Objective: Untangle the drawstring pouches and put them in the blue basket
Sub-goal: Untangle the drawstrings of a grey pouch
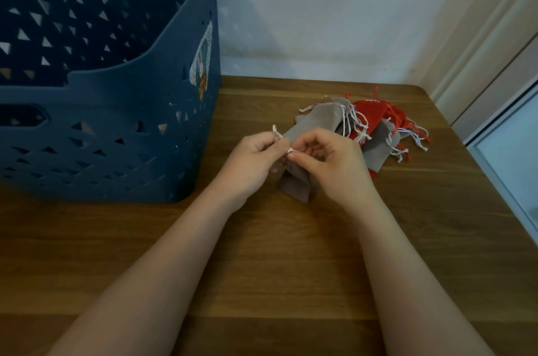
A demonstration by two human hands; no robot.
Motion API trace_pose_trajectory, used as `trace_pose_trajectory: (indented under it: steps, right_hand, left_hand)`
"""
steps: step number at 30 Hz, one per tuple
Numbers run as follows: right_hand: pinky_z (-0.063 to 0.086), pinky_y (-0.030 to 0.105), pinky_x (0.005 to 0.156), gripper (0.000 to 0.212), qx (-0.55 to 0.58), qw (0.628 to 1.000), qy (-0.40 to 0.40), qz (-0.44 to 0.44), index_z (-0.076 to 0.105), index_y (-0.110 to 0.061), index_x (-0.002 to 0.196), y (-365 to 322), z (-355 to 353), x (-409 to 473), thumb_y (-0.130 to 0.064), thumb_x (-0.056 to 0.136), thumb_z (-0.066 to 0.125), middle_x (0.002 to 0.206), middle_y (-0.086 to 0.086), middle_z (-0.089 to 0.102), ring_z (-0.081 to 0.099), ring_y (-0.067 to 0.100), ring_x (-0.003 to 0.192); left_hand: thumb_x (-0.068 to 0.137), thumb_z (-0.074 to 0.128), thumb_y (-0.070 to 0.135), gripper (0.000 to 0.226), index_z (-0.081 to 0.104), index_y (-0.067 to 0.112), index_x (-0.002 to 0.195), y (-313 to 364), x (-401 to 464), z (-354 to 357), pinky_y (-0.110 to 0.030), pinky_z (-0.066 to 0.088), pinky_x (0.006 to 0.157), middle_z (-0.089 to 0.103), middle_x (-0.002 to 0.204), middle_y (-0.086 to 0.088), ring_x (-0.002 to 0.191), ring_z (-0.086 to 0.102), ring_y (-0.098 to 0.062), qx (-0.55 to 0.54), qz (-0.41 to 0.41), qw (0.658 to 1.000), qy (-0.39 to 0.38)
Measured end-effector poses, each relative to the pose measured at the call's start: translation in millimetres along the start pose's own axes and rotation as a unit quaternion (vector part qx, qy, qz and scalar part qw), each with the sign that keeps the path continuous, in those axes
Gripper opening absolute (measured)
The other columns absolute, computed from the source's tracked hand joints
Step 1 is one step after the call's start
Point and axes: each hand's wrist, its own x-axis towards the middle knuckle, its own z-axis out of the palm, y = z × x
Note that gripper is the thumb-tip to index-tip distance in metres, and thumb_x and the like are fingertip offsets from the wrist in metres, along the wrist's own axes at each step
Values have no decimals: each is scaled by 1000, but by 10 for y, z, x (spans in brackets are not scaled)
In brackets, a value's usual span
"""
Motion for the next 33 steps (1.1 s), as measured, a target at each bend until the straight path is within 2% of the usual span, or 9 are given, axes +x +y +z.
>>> trace_pose_trajectory:
  steps: [5,9,16,19,22,25,27,30,33]
  right_hand:
    - [50,16,67,16,65,997,6,39,66,-26,81,-10,-9,15,-10,84,66,77,-7,67,63,3,72]
    - [54,25,71,18,112,989,-1,94,65,-25,80,-10,-29,17,-10,88,61,76,-5,68,65,7,75]
    - [52,20,66,14,112,986,44,115,63,-24,79,-27,-7,13,-11,83,67,77,-2,68,65,8,73]
    - [53,20,69,16,96,987,71,112,63,-26,81,-37,16,7,-10,83,67,80,-5,66,64,6,76]
    - [53,19,72,15,85,984,91,125,64,-26,82,-54,47,-2,-11,84,66,81,-7,66,64,3,79]
    - [52,15,71,11,39,988,102,112,65,-24,87,-90,58,-14,-13,85,64,81,-11,65,63,0,77]
    - [48,8,68,13,-40,993,87,67,64,-26,90,-133,49,-24,-14,87,62,79,-17,61,59,-5,73]
    - [42,6,63,15,-177,984,35,0,65,-21,101,-166,39,-17,-15,90,57,81,-16,51,49,-7,68]
    - [37,11,70,15,-239,970,16,-38,63,-15,104,-164,33,3,-17,91,55,88,-11,50,45,-1,77]
  left_hand:
    - [94,51,26,19,64,18,84,6,-8,14,-22,52,69,65,87,-2,76,61,-9,63,60,996,29]
    - [90,58,20,6,63,22,89,16,-34,20,-25,54,77,68,86,5,82,65,-6,39,56,997,-28]
    - [90,58,20,9,62,27,88,-10,-21,51,-28,54,76,67,87,6,82,64,-5,111,87,990,16]
    - [89,61,20,11,60,30,84,2,-35,75,-22,53,77,65,86,10,82,62,-2,160,125,977,57]
    - [87,62,17,10,62,26,90,8,-55,96,-10,47,76,56,87,17,84,57,2,244,207,942,98]
    - [87,59,18,10,66,17,93,-30,-49,85,-12,47,76,55,91,12,84,54,0,282,267,915,112]
    - [87,57,19,13,67,13,93,-56,-34,66,-14,47,75,56,91,8,84,54,-1,296,289,902,120]
    - [87,55,19,15,67,13,93,-60,-19,45,-11,44,75,55,91,9,83,52,0,306,291,898,128]
    - [85,51,23,19,67,14,93,-48,-9,32,-5,41,78,52,91,13,84,49,3,300,287,900,132]
